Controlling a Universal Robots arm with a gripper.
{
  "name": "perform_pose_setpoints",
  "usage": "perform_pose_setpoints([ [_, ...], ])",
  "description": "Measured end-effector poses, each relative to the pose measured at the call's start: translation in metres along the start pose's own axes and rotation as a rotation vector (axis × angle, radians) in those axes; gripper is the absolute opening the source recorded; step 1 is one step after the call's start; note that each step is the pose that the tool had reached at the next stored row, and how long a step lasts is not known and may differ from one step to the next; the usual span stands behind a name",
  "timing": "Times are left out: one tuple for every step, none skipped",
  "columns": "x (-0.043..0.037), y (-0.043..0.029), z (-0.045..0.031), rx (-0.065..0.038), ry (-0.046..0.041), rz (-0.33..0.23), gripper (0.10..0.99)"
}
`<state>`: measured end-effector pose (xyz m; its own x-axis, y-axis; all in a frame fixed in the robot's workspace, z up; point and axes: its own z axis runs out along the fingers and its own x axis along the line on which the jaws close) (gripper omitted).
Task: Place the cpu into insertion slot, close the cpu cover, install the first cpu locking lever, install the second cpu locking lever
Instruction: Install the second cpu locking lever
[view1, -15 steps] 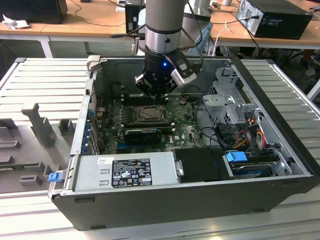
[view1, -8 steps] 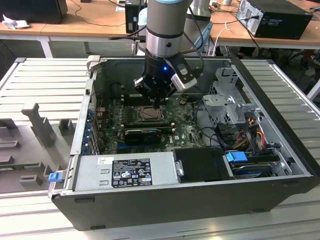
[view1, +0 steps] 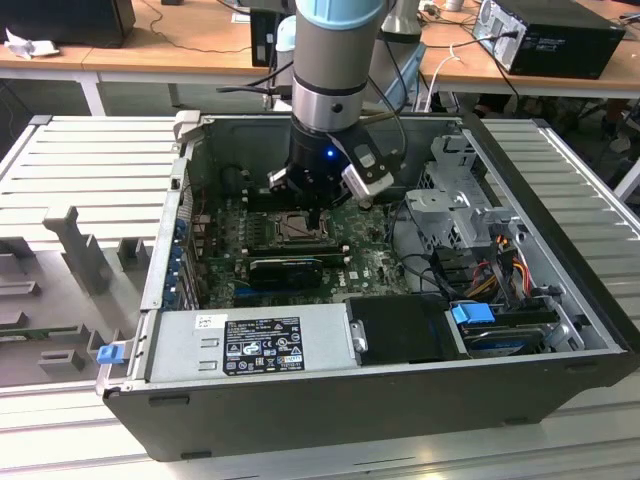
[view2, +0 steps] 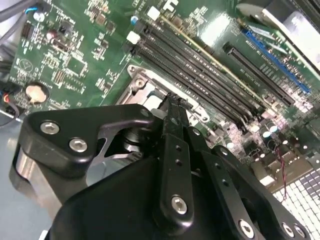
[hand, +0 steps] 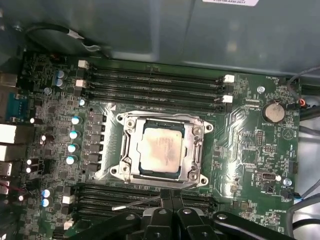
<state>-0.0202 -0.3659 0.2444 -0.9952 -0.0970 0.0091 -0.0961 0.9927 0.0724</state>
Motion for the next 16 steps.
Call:
perform_pose_setpoints([
  [0.0003,-0.0033,0.0004,-0.020,-0.0020,0.000,0.106],
  [0.0004,-0.0043,0.0005,-0.027,-0.0027,0.000,0.106],
  [0.0005,-0.0050,0.0009,-0.036,-0.0035,0.000,0.106],
  [0.0006,-0.0070,0.0016,-0.047,-0.0045,0.000,0.106],
  [0.0007,-0.0082,0.0028,-0.051,-0.0050,0.001,0.106],
  [0.0008,-0.0089,0.0039,-0.051,-0.0051,0.001,0.106],
  [0.0012,-0.0099,0.0056,-0.053,-0.0052,0.001,0.106],
  [0.0019,-0.0104,0.0063,-0.054,-0.0052,0.002,0.106],
  [0.0037,-0.0106,0.0072,-0.055,-0.0053,0.001,0.106],
  [0.0077,-0.0108,0.0080,-0.055,-0.0053,0.001,0.106],
  [0.0117,-0.0110,0.0085,-0.056,-0.0054,0.001,0.106],
  [0.0175,-0.0111,0.0091,-0.056,-0.0054,0.001,0.106],
  [0.0219,-0.0113,0.0097,-0.057,-0.0055,0.001,0.106],
  [0.0263,-0.0115,0.0115,-0.058,-0.0058,0.001,0.106],
  [0.0274,-0.0116,0.0135,-0.058,-0.0058,0.001,0.106],
  [0.0278,-0.0117,0.0153,-0.058,-0.0056,0.001,0.106],
])
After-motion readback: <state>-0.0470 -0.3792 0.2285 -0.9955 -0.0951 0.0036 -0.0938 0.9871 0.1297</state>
